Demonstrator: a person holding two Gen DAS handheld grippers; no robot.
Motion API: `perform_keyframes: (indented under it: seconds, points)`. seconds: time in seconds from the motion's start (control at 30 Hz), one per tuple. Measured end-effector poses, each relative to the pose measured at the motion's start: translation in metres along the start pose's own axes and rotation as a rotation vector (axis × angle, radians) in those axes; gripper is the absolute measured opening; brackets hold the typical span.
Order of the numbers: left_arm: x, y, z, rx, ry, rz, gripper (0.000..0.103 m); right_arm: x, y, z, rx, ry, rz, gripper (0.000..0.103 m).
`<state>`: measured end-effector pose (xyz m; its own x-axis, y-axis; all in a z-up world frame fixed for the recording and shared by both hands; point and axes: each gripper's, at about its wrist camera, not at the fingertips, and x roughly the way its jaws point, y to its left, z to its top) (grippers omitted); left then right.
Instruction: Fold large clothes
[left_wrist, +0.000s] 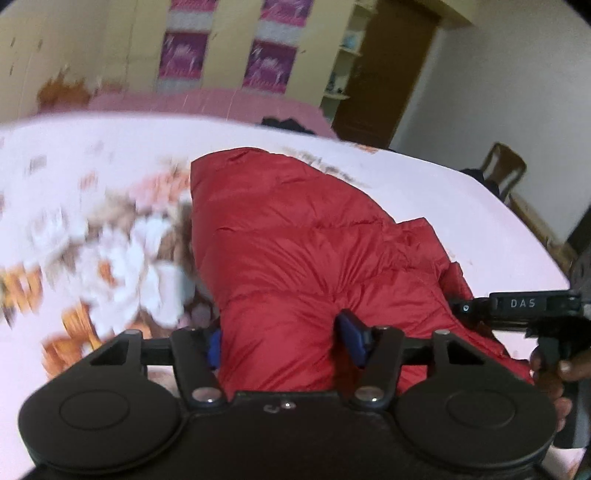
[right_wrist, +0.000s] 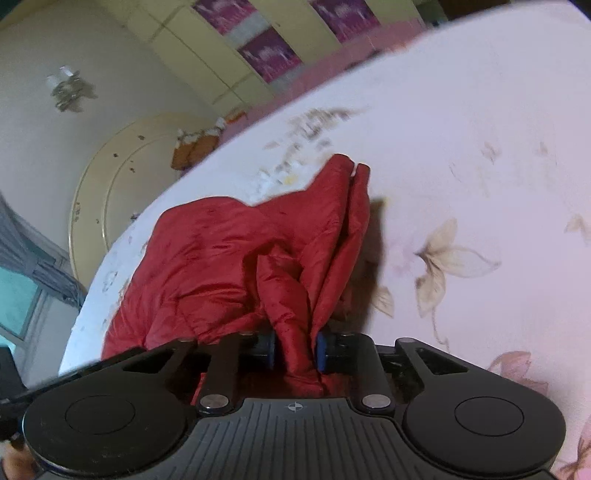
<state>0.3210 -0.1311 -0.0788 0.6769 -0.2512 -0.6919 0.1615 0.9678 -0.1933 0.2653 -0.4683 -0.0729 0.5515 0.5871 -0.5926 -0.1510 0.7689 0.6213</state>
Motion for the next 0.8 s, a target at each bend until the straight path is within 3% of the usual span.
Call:
perform_keyframes:
  seconds: [0.13,0.27,0.5,0.8]
  points:
    - [-0.014,-0.013,0.01,0.125,-0.014,0.016,0.057,-0.013,0.033,-0.009,-0.057,-0.042,-0.011,0.019]
    - [-0.03,0.0,0.013,0.157,-0.039,-0.012,0.057,-0.015,0.074,-0.017,-0.099,-0.08,-0.036,0.019]
    - [-0.072,0.079,0.018,0.123,-0.07,-0.029,0.057,0.018,0.15,-0.03,-0.132,-0.089,-0.04,0.019]
    - [-0.107,0.189,0.011,0.034,-0.072,-0.019,0.057,0.108,0.262,-0.046,-0.198,-0.043,-0.034,0.019]
